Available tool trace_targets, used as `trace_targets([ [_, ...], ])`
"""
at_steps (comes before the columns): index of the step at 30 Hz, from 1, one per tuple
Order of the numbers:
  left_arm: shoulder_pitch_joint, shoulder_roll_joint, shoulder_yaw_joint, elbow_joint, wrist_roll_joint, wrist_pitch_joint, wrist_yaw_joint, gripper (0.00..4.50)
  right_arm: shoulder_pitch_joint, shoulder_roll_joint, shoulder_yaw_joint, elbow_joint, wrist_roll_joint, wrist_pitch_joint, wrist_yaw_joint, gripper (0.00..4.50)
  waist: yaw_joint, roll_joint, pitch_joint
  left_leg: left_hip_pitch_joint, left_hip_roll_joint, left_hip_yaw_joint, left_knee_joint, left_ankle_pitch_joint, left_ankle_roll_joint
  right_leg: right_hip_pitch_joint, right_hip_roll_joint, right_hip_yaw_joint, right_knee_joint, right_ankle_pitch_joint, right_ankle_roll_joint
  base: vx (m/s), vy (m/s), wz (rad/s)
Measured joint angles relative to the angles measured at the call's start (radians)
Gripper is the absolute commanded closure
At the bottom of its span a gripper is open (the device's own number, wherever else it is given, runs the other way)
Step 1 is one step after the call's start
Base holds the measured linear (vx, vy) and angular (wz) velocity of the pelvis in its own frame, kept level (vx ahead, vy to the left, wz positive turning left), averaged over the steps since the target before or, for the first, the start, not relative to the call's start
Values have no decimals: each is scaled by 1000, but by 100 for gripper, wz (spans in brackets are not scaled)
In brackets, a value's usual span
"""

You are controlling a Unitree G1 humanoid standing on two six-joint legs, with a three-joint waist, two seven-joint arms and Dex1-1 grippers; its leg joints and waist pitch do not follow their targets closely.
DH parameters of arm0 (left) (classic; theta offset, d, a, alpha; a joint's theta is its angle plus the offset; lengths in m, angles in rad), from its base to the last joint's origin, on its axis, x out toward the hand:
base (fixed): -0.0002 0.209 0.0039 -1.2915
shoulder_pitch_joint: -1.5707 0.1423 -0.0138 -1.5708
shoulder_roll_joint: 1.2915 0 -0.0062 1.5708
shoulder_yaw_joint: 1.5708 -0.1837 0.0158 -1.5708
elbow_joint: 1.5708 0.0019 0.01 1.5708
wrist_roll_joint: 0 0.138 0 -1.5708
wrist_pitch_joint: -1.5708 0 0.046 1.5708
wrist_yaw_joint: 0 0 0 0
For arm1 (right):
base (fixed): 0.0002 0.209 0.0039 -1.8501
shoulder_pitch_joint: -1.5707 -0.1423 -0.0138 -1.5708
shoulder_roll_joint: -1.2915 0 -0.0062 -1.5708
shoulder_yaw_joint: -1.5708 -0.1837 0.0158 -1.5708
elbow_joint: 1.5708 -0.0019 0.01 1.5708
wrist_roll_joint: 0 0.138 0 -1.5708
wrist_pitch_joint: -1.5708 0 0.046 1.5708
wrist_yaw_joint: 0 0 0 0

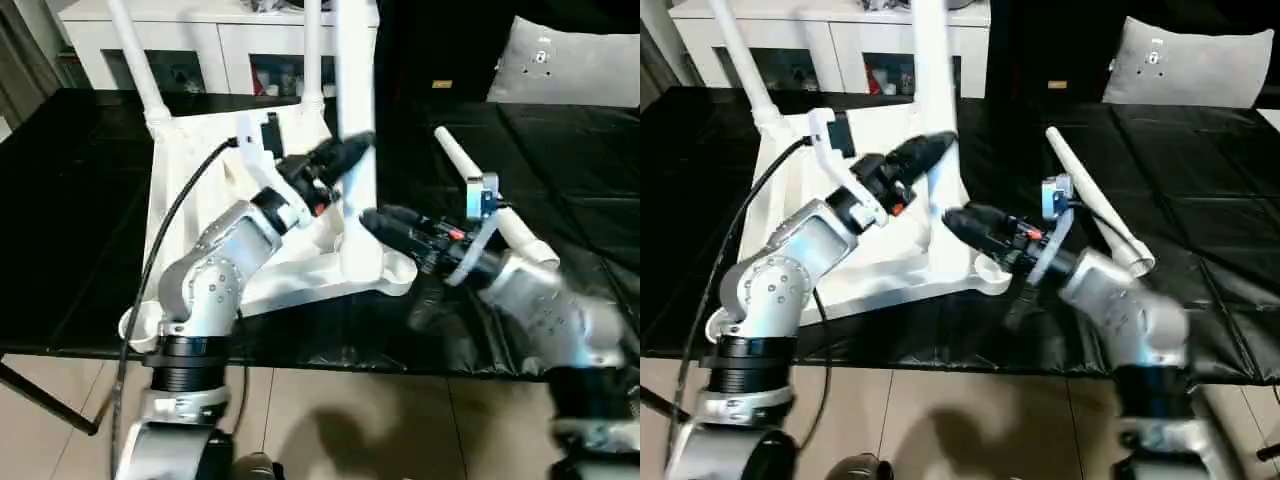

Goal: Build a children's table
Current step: Pick table leg

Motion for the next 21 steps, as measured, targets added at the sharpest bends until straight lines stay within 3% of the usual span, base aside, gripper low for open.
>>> trace_targets([
  [6,-1,27,-54,-14,0,3,-104,270,-46,-47,57,60,-16,3,126,90,0,0,0,0,0,1,1,1,1,0,0,0,2,0,-1,0,0,0],
  [17,-2,15,-82,-24,-2,2,-131,270,-76,-55,107,111,-17,8,254,90,1,0,0,1,0,1,3,2,3,0,-1,0,5,1,-1,0,0,0],
  [18,-2,15,-82,-26,-2,1,-131,270,-81,-54,107,115,-18,8,260,118,1,0,0,1,0,2,3,2,3,0,-1,0,5,1,-1,0,0,0],
  [21,-2,13,-83,-28,-2,0,-136,270,-94,-52,107,119,-18,8,270,125,1,0,0,1,0,2,3,2,3,0,-1,0,5,1,-2,0,0,0],
])
